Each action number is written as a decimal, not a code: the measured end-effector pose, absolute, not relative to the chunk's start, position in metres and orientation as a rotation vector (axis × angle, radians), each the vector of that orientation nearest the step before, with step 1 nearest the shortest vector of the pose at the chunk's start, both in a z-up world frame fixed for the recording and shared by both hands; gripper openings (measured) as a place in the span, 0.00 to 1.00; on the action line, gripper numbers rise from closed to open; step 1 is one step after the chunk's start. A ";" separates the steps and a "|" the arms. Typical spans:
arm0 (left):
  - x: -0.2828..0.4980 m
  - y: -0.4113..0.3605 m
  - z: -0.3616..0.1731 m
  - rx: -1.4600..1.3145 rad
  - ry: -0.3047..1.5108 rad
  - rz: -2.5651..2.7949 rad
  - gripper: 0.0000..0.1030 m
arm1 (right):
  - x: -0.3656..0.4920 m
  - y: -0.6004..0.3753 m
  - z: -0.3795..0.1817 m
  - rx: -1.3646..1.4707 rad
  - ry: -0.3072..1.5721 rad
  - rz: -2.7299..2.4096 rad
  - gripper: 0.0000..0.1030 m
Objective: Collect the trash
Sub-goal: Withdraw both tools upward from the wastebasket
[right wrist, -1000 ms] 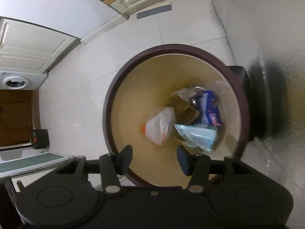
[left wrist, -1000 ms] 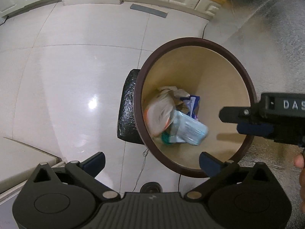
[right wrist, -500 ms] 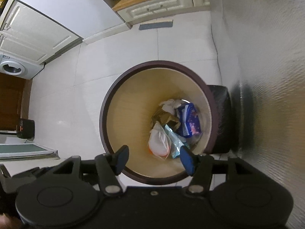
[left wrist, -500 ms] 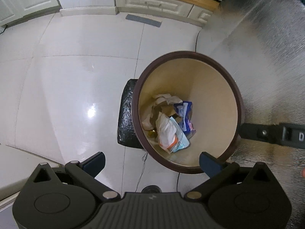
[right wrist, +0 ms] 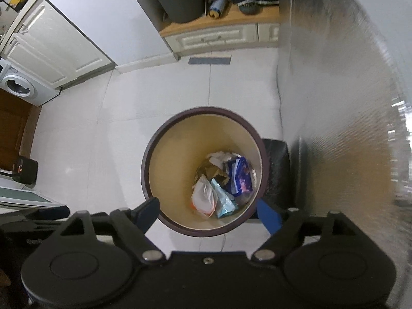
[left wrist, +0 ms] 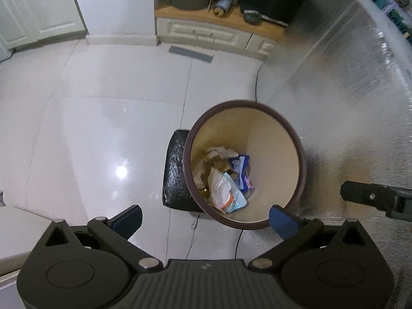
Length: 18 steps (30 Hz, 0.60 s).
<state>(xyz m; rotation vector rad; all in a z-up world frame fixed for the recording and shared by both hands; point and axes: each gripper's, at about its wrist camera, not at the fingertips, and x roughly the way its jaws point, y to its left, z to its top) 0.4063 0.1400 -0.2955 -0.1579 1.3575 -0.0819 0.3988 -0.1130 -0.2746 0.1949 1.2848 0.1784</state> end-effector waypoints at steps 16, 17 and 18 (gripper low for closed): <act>0.353 0.143 -0.176 -0.119 1.171 -0.112 1.00 | 0.330 -0.128 -0.171 0.131 1.131 0.125 0.99; 0.349 0.143 -0.169 -0.116 1.158 -0.112 1.00 | 0.326 -0.129 -0.165 0.131 1.121 0.122 0.99; 0.344 0.142 -0.162 -0.111 1.145 -0.111 1.00 | 0.321 -0.132 -0.158 0.131 1.109 0.119 0.99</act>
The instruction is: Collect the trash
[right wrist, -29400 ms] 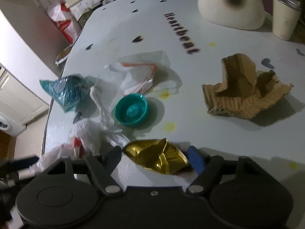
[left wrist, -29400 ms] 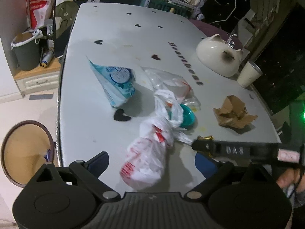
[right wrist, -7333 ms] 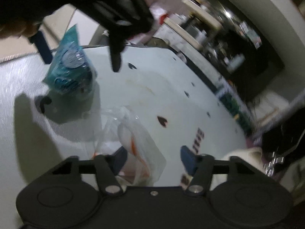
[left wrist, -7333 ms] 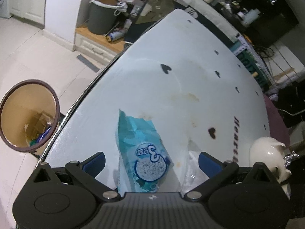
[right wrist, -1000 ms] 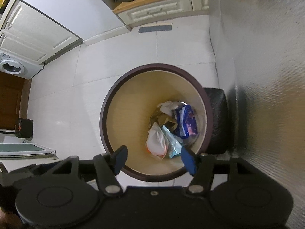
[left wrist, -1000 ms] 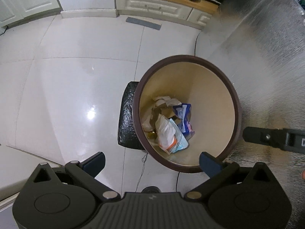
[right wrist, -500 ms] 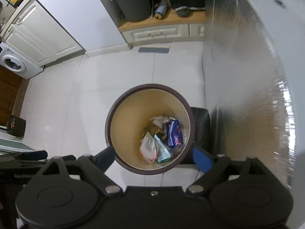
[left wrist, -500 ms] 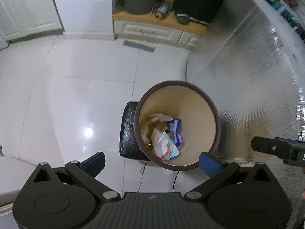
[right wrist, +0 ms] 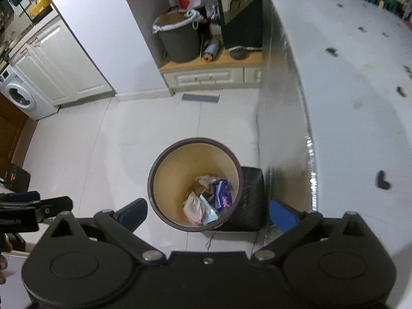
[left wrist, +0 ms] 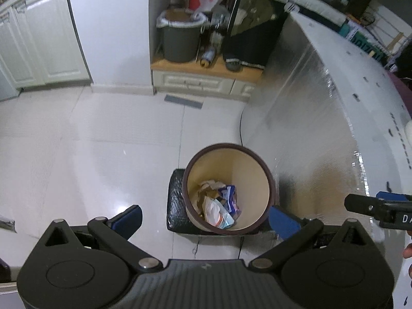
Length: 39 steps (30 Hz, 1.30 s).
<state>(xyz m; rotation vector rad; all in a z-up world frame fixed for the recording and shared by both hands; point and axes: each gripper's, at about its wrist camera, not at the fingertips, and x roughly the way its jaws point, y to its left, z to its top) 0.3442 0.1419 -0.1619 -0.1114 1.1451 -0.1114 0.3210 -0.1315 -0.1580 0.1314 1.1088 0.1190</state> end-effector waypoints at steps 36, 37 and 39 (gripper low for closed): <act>0.172 0.085 -0.030 -0.046 0.872 -0.073 1.00 | 0.144 -0.194 -0.020 0.089 0.828 0.064 0.99; 0.169 0.083 -0.028 -0.045 0.870 -0.072 1.00 | 0.140 -0.195 -0.019 0.088 0.826 0.064 0.99; 0.162 0.080 -0.027 -0.041 0.869 -0.077 1.00 | 0.132 -0.198 -0.016 0.086 0.818 0.067 0.99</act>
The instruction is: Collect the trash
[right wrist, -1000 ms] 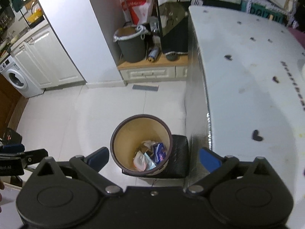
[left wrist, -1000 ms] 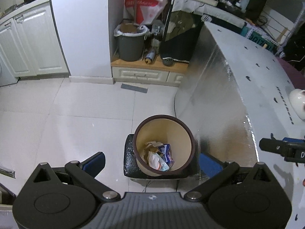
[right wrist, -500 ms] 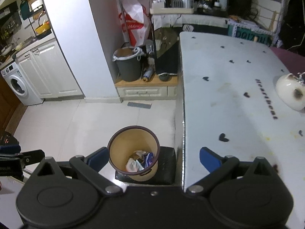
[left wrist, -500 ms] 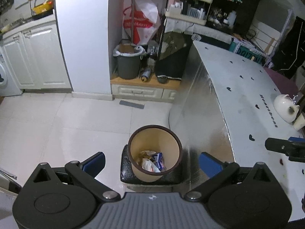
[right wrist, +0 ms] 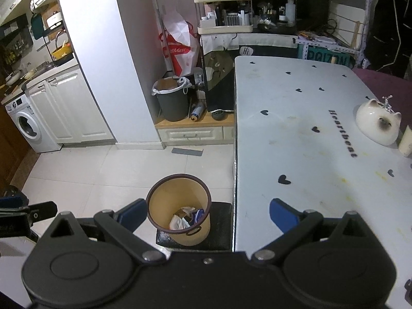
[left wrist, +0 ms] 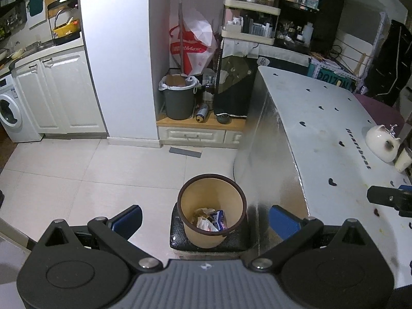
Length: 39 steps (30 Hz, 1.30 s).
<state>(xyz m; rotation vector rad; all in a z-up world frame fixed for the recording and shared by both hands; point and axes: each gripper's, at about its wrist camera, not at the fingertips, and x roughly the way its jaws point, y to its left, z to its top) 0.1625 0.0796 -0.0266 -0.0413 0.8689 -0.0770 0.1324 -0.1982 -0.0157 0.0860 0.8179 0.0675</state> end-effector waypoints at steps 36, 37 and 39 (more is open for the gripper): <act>0.120 0.055 -0.017 -0.015 0.860 -0.104 1.00 | 0.083 -0.215 -0.014 0.105 0.818 0.054 0.99; 0.120 0.057 -0.017 -0.015 0.859 -0.105 1.00 | 0.083 -0.215 -0.013 0.104 0.817 0.053 0.99; 0.121 0.057 -0.017 -0.014 0.858 -0.108 1.00 | 0.082 -0.215 -0.012 0.105 0.816 0.051 0.99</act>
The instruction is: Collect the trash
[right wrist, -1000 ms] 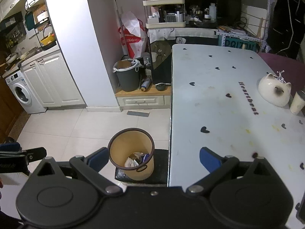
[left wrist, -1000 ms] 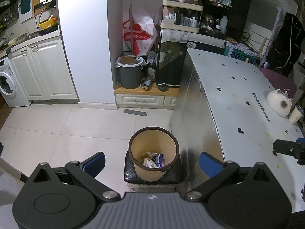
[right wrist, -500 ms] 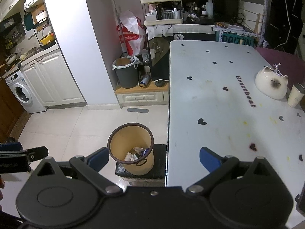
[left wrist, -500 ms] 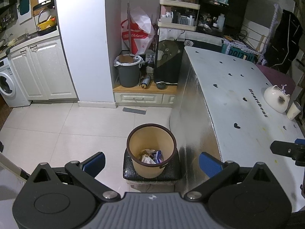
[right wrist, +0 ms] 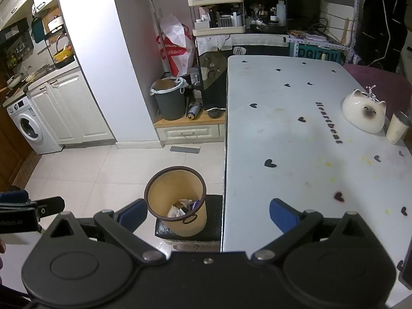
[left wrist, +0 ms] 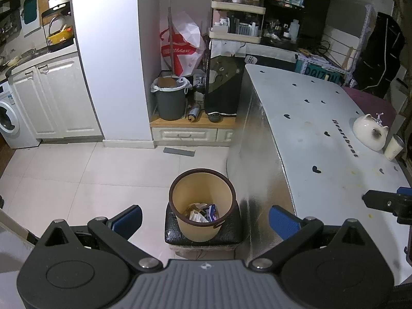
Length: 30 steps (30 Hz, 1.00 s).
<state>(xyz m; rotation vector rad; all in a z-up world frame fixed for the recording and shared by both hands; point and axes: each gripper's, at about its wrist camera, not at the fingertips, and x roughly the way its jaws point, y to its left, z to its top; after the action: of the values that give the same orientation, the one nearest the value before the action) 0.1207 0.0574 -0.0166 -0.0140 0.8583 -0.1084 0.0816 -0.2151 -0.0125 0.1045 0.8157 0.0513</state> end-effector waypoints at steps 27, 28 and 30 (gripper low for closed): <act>0.122 0.058 -0.017 -0.013 0.855 -0.114 1.00 | 0.083 -0.213 -0.009 0.101 0.815 0.047 0.99; 0.122 0.058 -0.017 -0.014 0.855 -0.114 1.00 | 0.083 -0.213 -0.009 0.102 0.815 0.049 0.99; 0.122 0.058 -0.017 -0.014 0.854 -0.115 1.00 | 0.084 -0.213 -0.009 0.101 0.816 0.048 0.99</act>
<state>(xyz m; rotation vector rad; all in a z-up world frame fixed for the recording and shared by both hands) 0.1220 0.0580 -0.0175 -0.0142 0.8543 -0.1153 0.0835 -0.2130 -0.0088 0.1009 0.8158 0.0484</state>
